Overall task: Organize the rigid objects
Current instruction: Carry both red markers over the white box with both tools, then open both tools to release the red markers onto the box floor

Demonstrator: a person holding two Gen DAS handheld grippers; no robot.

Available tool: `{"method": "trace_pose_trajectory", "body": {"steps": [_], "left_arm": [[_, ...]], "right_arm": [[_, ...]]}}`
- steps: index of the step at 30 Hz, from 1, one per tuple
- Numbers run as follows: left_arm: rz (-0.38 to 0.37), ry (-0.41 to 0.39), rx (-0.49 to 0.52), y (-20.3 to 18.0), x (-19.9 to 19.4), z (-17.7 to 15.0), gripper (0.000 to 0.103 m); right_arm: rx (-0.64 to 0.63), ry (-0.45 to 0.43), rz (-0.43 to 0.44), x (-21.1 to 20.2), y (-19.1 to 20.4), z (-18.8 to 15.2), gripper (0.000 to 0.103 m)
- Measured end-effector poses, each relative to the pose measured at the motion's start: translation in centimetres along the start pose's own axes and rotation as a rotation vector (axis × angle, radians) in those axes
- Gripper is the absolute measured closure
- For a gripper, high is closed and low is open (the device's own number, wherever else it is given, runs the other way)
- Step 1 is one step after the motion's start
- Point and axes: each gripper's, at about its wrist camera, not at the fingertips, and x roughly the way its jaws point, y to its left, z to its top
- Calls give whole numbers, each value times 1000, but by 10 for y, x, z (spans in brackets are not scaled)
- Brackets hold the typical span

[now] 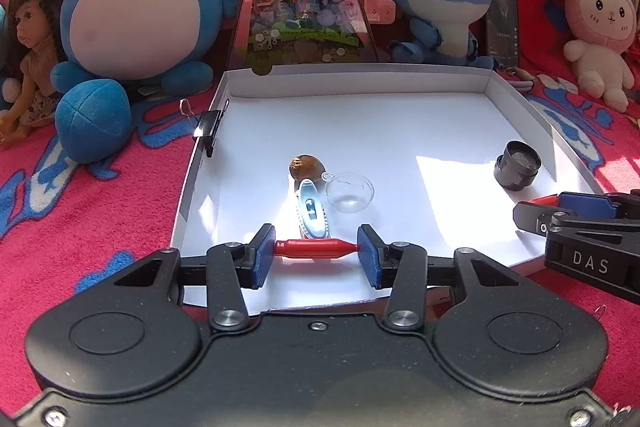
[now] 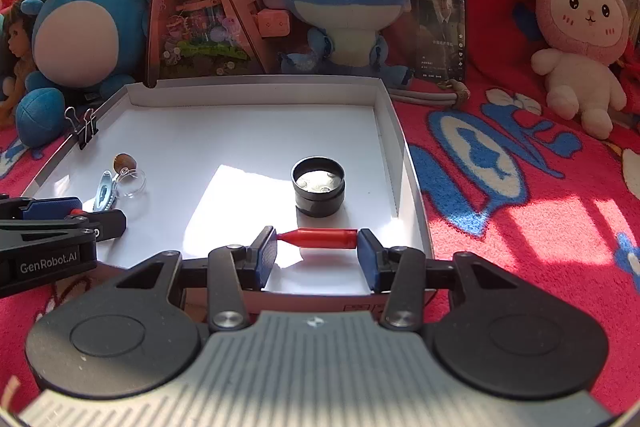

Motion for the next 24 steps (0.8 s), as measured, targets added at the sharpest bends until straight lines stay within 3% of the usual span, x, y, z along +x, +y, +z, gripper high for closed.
{"method": "trace_pose_trajectory", "body": {"steps": [11, 16, 18, 24], "left_arm": [[5, 26, -15, 0, 3, 6, 60], [1, 30, -14, -1, 2, 5, 49], [2, 29, -9, -1, 0, 4, 41], [-5, 14, -2, -3, -7, 3, 31]], "right_arm": [[4, 50, 1, 8, 1, 5, 53], [17, 46, 13, 7, -2, 4, 49], [22, 43, 17, 6, -3, 4, 46], [24, 26, 24, 0, -4, 5, 40]]}}
